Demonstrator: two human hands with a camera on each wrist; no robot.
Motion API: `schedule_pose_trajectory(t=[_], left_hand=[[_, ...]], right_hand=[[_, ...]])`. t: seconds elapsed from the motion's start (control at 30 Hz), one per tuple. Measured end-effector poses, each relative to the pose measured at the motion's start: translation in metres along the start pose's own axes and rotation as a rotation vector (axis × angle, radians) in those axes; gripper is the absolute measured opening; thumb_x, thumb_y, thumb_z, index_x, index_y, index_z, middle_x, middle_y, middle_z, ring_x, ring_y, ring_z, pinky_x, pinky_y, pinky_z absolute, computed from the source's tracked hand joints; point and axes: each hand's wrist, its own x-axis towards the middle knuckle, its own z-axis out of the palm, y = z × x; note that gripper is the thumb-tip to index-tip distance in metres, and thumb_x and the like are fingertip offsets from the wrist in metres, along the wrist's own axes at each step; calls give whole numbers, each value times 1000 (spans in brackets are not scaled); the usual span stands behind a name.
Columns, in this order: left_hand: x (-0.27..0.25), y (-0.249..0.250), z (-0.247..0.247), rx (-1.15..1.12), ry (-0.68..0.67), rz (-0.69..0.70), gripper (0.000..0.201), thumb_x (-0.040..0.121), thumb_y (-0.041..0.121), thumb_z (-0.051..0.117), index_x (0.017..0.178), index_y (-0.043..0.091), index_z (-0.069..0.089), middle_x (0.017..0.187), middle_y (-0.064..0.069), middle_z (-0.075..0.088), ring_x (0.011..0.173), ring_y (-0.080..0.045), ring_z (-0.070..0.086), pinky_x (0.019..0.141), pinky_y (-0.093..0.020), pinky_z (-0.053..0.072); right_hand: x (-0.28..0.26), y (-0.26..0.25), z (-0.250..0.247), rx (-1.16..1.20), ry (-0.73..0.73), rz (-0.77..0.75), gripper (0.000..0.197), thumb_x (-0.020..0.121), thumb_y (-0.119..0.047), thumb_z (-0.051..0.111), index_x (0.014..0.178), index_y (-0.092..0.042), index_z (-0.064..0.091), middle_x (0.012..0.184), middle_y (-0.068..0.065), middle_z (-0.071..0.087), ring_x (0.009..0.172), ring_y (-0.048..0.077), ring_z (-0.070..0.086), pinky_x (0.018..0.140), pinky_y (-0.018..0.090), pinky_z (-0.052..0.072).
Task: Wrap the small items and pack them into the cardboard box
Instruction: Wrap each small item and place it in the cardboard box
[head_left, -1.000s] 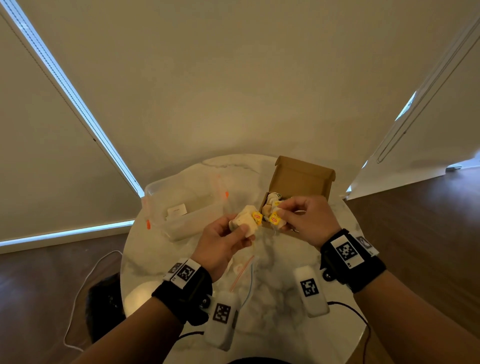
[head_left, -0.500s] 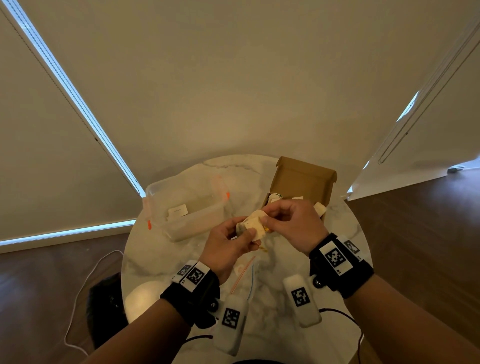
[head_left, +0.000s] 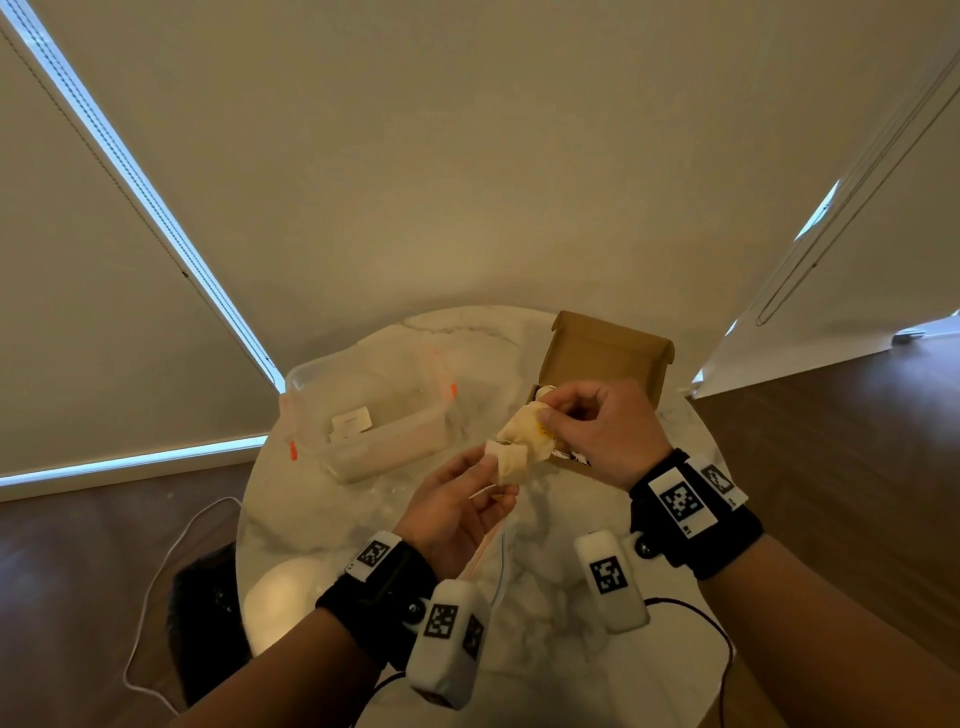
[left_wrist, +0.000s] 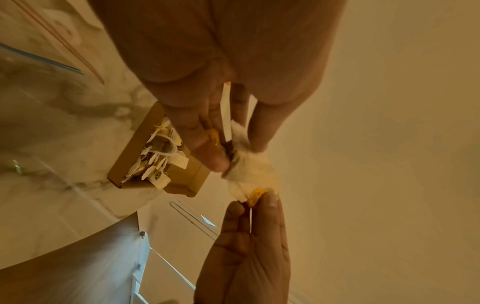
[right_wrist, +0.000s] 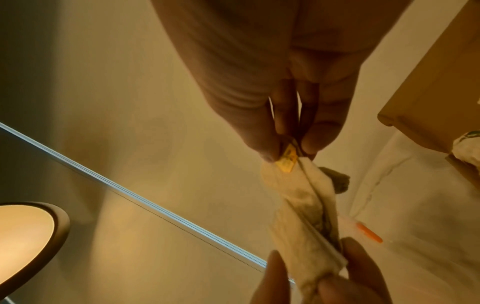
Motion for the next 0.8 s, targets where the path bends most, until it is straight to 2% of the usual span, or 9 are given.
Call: schedule_pose_trajectory(t=[0.1,0.17,0.27,0.33,0.47,0.6,0.7,0.8], left_hand=[[1,3,2,-2,-15,-51,32,80,28,65,103,6,67,86,-13,66,70,-20,60,61,-25,57],[4,3,3,43,-21,-53,36,80,30,66,107,7,67,89,-12,65,69,-18,59,60,-25,55],[10,1,5,156,16,-14,33,87,16,66,118,5,63,97,-15,65,64,-16,55,56,-24,51],[13,1,5,215,37,-6,26,92,9,60,118,5,62,93,-15,67,61,-15,52,54,-23,48],[17,4,1,260,33,-14,19,95,10,56,111,7,66,83,-10,65,60,-14,50,53,-23,45],[20,5,-2,297,38,-9,18,97,10,52,102,8,69,75,-6,60,60,-15,48,52,-24,41],[21,5,-2,356,57,0,19,98,9,49,105,6,66,76,-6,59,61,-15,49,54,-25,41],[21,4,-4,414,72,0,21,100,10,47,107,5,66,77,-6,59,63,-15,50,58,-27,41]], right_hand=[[5,1,-2,-18,-27,-9,2,81,-18,74,83,-17,74,71,2,70,60,13,61,65,42,57],[7,0,-2,-31,-49,-22,2,81,-19,75,82,-18,74,71,4,71,59,14,62,64,41,56],[11,-1,-2,-24,-45,-30,2,80,-17,75,82,-18,74,73,5,72,60,20,65,64,41,58],[17,0,-6,-27,-18,-26,2,81,-17,75,82,-18,74,74,6,72,63,23,66,65,42,58],[32,8,-21,-44,7,25,7,83,-19,72,89,-16,73,79,4,72,60,10,61,63,31,55],[60,31,-45,-101,101,88,8,84,-15,71,91,-13,73,81,3,72,63,10,62,63,27,55],[86,65,-61,-194,151,145,4,82,-16,73,82,-20,71,81,2,72,69,16,67,70,34,59],[103,99,-68,-330,122,188,8,82,-21,73,78,-26,68,83,3,73,71,17,66,77,40,59]])
